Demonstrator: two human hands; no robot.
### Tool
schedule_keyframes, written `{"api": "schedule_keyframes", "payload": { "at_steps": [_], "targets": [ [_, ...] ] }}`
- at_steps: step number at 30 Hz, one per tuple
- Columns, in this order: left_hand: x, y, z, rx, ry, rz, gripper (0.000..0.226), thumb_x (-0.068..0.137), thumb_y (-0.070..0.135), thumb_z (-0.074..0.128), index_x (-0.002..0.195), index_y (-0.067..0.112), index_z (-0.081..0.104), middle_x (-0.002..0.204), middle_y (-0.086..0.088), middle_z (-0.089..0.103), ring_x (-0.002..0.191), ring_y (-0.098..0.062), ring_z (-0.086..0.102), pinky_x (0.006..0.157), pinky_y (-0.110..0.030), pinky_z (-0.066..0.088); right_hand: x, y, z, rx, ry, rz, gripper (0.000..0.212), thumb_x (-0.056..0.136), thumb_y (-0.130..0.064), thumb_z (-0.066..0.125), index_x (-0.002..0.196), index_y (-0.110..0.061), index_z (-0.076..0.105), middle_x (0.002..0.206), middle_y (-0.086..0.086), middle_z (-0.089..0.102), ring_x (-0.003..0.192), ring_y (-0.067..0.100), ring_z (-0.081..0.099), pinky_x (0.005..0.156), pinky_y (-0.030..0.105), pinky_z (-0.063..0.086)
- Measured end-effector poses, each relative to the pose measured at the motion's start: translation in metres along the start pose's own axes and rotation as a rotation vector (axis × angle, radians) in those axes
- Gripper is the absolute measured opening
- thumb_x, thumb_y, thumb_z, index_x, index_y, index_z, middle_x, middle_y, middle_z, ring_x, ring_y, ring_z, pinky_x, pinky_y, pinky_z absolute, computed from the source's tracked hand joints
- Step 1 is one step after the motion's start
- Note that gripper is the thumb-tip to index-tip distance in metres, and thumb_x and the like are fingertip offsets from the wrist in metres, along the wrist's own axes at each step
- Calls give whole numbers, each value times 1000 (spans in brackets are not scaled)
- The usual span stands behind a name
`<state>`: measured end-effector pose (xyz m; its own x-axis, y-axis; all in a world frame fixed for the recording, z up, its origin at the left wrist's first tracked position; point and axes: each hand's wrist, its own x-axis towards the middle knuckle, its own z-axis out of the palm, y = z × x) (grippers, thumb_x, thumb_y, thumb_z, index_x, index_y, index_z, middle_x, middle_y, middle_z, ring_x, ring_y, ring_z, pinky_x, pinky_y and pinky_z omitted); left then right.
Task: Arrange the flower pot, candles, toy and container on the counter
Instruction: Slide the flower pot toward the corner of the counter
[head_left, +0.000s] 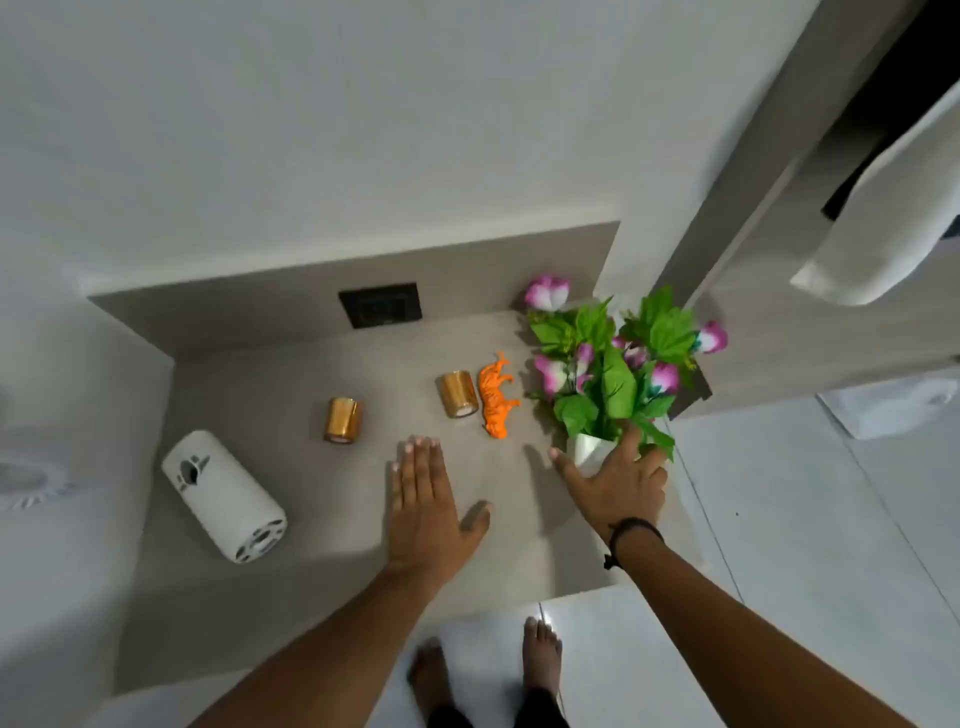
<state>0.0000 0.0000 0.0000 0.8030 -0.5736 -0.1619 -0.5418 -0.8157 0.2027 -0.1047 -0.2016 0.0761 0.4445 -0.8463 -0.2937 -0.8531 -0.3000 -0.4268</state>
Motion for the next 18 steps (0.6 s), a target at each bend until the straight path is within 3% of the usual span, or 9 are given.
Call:
{"api": "schedule_keyframes", "payload": {
  "at_steps": [4, 8, 10, 13, 18],
  "targets": [
    [-4, -13, 30, 44, -33, -25, 105, 97, 78, 35, 174, 9, 18, 181, -23, 18, 169, -43, 14, 137, -64, 9, 21, 10, 28, 154, 12, -10, 83, 84, -46, 80, 148, -18, 33, 134, 28, 45, 114, 54, 57, 98, 55, 51],
    [-3, -15, 39, 57, -24, 16, 103, 97, 77, 39, 175, 13, 17, 182, -21, 17, 170, -43, 12, 135, -68, 13, 35, 20, 46, 271, 183, -114, 71, 83, -32, 80, 137, -10, 40, 124, 25, 55, 108, 46, 57, 90, 50, 52],
    [-2, -17, 44, 58, 15, 16, 103, 97, 77, 40, 175, 14, 16, 182, -20, 17, 170, -42, 12, 135, -69, 15, 44, 23, 53, 388, 244, -196, 68, 85, -31, 80, 137, -9, 42, 130, 14, 53, 117, 33, 53, 96, 38, 51],
    [-1, -19, 50, 49, 38, 19, 101, 98, 78, 34, 176, 17, 12, 184, -17, 14, 170, -41, 10, 136, -68, 12, 59, 24, 61, 549, 279, -267, 67, 86, -31, 78, 137, -6, 42, 132, 2, 44, 121, 11, 46, 103, 4, 35],
    [0, -23, 60, 57, 96, 32, 101, 98, 78, 34, 175, 17, 14, 183, -17, 16, 170, -41, 13, 135, -69, 13, 77, 24, 85, 632, 389, -274, 62, 80, -14, 73, 124, 12, 38, 129, 21, 42, 117, 6, 51, 106, 11, 40]
  ]
}}
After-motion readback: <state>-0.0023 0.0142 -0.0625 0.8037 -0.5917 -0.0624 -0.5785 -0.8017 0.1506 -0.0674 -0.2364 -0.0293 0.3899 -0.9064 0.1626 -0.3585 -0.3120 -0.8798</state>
